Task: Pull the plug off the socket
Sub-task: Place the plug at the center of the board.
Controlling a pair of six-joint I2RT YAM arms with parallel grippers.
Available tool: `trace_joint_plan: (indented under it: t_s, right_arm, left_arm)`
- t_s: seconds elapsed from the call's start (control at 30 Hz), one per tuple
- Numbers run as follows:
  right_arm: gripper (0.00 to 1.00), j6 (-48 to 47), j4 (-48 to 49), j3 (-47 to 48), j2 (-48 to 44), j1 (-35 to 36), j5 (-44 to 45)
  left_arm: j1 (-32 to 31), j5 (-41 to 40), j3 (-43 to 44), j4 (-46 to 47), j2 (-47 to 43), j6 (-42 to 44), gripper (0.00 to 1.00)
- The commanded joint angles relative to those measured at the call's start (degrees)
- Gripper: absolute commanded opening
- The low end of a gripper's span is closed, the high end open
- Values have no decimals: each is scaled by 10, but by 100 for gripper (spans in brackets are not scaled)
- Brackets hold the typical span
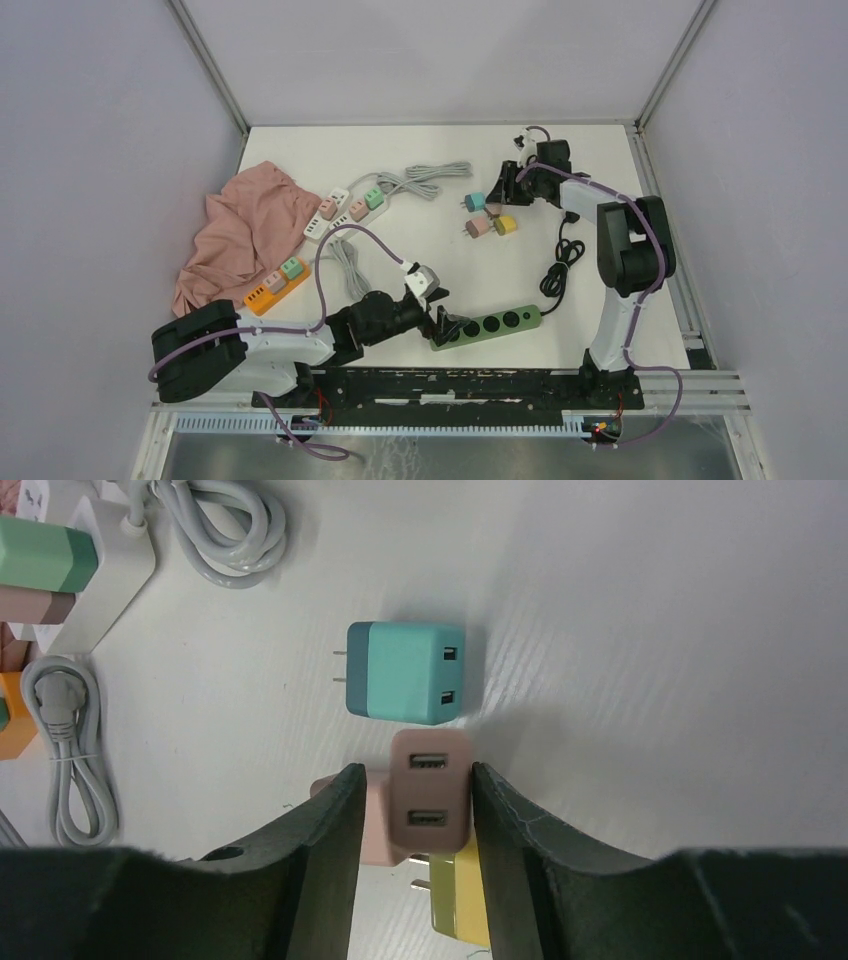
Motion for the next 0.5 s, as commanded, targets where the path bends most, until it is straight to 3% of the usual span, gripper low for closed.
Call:
trace_joint_plan:
  t_s: [0.0, 0.1, 0.3, 0.47]
  right_arm:
    - [53, -12, -7, 33, -7, 1, 4]
    - [61, -31, -20, 37, -21, -1, 7]
    - [61, -89, -49, 22, -95, -7, -6]
    - [62, -191, -118, 2, -178, -18, -93]
  left_arm:
    - [4, -14, 2, 12, -12, -24, 87]
    - [4, -13, 1, 13, -16, -28, 87]
    - [4, -10, -3, 15, -34, -35, 87]
    - [6, -12, -18, 45, -44, -47, 89]
